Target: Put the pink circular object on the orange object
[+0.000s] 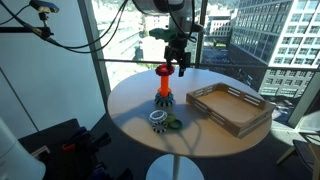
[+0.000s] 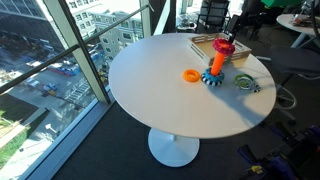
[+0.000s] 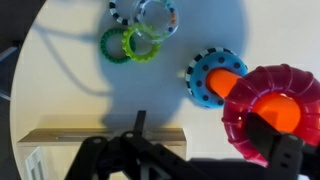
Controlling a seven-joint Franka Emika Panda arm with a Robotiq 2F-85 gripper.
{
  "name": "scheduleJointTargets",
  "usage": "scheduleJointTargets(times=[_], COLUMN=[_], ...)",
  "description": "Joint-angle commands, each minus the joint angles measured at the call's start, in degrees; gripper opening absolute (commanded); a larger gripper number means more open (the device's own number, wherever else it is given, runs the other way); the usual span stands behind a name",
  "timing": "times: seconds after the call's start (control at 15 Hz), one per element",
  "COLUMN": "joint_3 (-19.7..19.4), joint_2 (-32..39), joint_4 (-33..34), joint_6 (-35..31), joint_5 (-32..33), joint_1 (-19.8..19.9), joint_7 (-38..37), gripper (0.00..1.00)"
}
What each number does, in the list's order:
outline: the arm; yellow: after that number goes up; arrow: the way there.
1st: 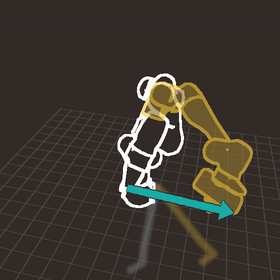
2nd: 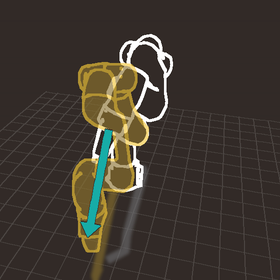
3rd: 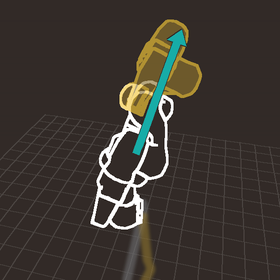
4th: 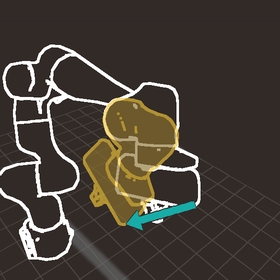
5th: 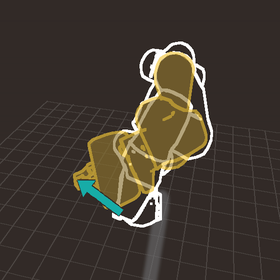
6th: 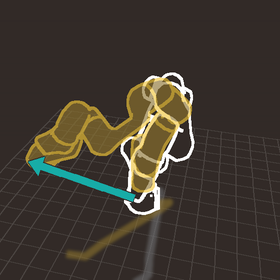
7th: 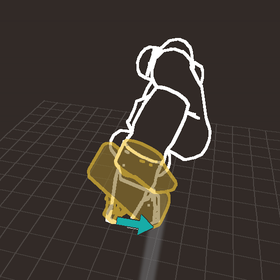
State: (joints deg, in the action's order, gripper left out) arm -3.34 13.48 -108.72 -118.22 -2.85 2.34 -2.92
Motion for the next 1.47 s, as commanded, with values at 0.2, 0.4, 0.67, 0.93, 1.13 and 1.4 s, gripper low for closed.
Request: scheduleJointTargets(times=[0.2, 0.4, 0.67, 0.93, 1.13, 1.4], joint_3=[0.6, 1.1, 1.4, 1.4, 1.4, 1.4], joint_2=[-1.1, -2.7, -3.3, -2.3, -1.7, -0.8], joint_4=[0.1, -0.3, 0.7, 1.8, 2.3, 2.7], joint_6=[0.1, 0.2, 0.1, 0.1, -0.3, -1.4], joint_5=[-1.0, -1.2, -0.3, -0.3, -0.3, -0.3], joint_1=[0.3, 0.0, -0.5, -0.5, -0.5, -0.5], joint_7=[0.8, 1.1, -0.2, -0.4, -0.1, 0.1], gripper=[1.00, 1.00, 1.00, 1.00, 1.00, 1.00])
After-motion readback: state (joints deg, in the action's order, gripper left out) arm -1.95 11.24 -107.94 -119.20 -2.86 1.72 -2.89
